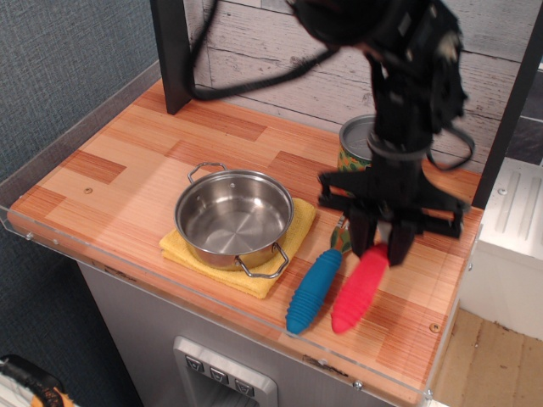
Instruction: Place the red spoon on the left of the pot
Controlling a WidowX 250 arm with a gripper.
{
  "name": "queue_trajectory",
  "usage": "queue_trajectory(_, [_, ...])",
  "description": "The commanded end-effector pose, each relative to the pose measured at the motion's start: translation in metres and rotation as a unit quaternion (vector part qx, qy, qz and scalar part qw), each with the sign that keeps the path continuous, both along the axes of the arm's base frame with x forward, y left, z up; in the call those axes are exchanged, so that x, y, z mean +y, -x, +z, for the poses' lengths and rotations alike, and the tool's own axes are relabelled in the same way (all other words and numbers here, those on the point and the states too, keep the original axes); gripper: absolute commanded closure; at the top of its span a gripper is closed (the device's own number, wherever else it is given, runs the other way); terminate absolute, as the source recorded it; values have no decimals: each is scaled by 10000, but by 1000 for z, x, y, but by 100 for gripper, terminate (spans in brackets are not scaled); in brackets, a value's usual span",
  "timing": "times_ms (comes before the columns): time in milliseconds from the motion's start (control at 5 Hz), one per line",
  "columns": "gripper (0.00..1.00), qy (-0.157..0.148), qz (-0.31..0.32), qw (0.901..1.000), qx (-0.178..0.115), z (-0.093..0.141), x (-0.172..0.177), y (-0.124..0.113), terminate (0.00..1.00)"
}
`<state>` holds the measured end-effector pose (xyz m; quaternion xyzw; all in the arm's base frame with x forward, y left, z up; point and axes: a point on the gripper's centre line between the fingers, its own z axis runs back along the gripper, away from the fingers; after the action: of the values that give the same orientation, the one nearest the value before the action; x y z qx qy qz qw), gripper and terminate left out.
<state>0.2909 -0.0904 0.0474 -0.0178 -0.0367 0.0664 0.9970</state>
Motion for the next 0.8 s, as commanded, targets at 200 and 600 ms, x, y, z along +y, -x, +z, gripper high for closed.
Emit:
queue_trajectory(200, [100,-187,845,9961,-182,53,93,5,0])
queue_trajectory(600, [100,-439,1457,9881,-204,60,167,7,0])
